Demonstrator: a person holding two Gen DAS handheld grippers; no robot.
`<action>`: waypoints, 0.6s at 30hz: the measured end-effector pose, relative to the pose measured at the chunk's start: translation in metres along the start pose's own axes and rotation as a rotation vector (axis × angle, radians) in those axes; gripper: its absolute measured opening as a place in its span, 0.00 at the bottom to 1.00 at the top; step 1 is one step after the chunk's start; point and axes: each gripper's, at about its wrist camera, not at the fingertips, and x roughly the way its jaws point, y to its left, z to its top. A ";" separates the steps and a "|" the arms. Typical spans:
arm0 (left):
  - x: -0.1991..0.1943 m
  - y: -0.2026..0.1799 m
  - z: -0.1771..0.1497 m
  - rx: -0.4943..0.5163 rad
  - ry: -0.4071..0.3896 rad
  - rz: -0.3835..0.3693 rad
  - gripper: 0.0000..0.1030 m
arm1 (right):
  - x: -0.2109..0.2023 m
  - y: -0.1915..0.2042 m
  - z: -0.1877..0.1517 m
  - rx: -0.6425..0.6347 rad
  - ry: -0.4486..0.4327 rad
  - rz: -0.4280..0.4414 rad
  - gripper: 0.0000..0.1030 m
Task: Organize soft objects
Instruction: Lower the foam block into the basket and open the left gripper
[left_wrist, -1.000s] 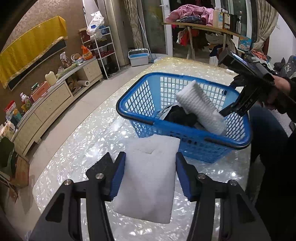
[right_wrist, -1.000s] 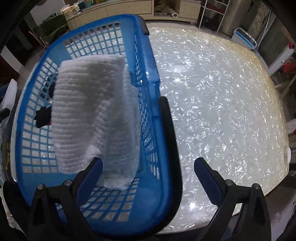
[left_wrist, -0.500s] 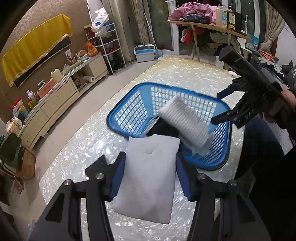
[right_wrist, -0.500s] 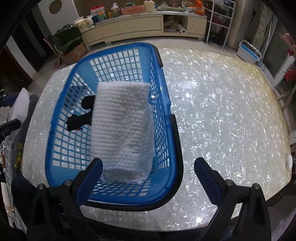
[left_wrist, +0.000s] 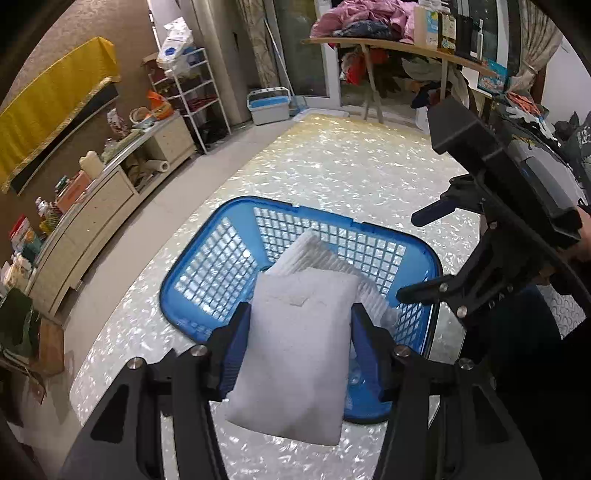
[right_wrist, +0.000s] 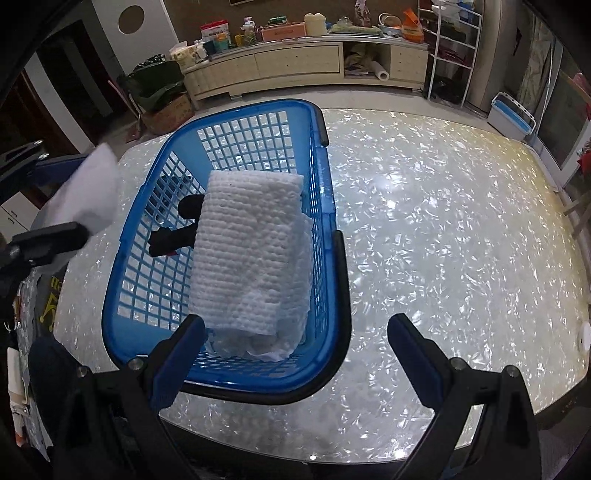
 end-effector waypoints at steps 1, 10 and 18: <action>0.005 -0.002 0.003 0.004 0.004 -0.005 0.50 | 0.000 -0.001 0.000 -0.002 -0.001 0.003 0.96; 0.046 -0.007 0.026 0.022 0.036 -0.030 0.50 | 0.009 -0.015 0.003 0.005 -0.003 0.026 0.96; 0.088 -0.006 0.027 0.023 0.082 -0.050 0.50 | 0.025 -0.024 0.006 0.016 0.016 0.038 0.96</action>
